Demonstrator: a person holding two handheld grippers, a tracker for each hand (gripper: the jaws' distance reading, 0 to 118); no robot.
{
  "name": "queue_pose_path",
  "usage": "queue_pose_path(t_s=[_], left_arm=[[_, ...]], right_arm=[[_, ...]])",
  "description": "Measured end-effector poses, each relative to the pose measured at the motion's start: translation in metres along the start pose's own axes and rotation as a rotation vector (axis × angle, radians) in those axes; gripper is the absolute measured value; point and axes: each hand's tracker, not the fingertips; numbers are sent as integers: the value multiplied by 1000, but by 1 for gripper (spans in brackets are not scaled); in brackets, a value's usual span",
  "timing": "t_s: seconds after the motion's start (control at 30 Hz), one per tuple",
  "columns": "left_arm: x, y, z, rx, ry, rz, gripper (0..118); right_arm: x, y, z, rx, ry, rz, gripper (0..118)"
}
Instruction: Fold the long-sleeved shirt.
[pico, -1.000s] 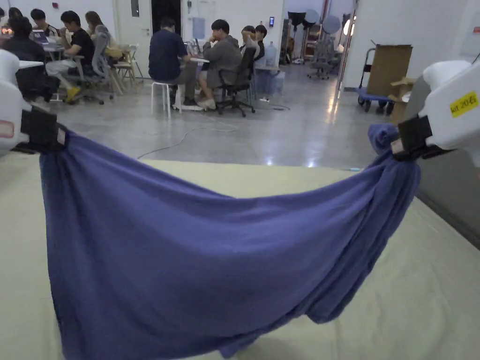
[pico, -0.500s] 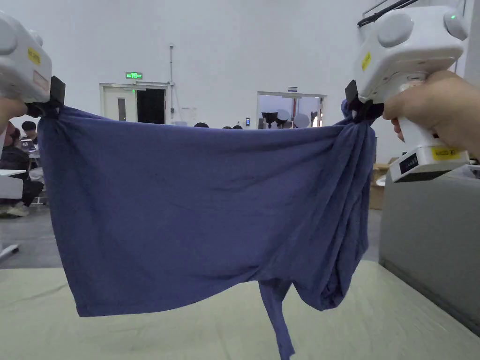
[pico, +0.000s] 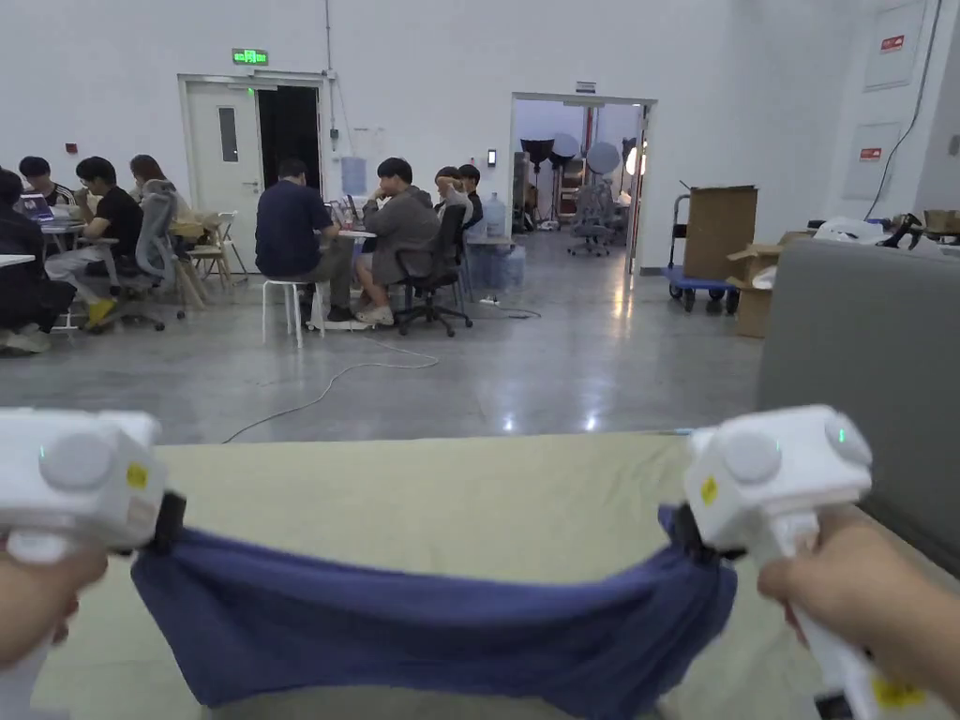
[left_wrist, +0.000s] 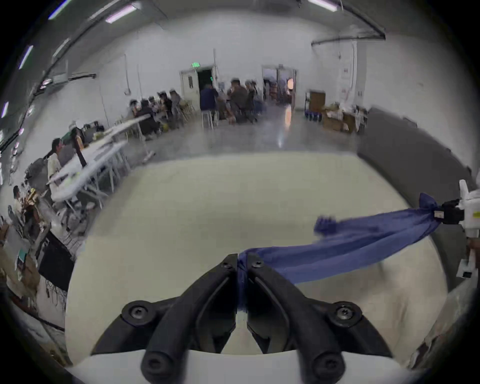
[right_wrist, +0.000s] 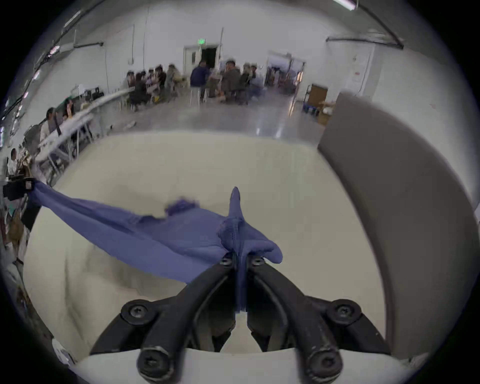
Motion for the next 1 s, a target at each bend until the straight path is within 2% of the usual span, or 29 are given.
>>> queue_pose_path(t_s=[0.13, 0.17, 0.23, 0.4, 0.53, 0.67, 0.73, 0.8, 0.87, 1.0], left_arm=[[15, -101, -18, -149, -44, -44, 2], [14, -120, -15, -153, -50, -48, 2], [16, -158, -2, -157, -54, -80, 2], [5, -228, 59, -207, -123, -17, 2], [-9, -268, 119, -219, -159, 16, 2], [-12, -318, 155, -249, -131, 24, 2], [-13, -343, 163, -270, -145, 69, 2], [-15, -362, 167, -299, -167, 128, 2], [-14, -380, 165, -323, -161, 106, 2], [-8, -404, 148, -380, -163, 127, 2]], right_arm=[[-5, -104, -32, -57, 27, -26, 2], [-7, -126, -35, -105, 30, 1, 2], [-8, -166, -28, -82, 35, -13, 2], [-12, -250, 38, -30, 88, 16, 2], [-2, -311, 89, -22, 110, -22, 2], [5, -368, 120, -57, 160, -48, 2], [5, -392, 125, -94, 166, -55, 2], [5, -410, 120, -139, 168, -63, 2], [6, -422, 110, -190, 180, -81, 2], [-3, -434, 84, -245, 165, -65, 2]])
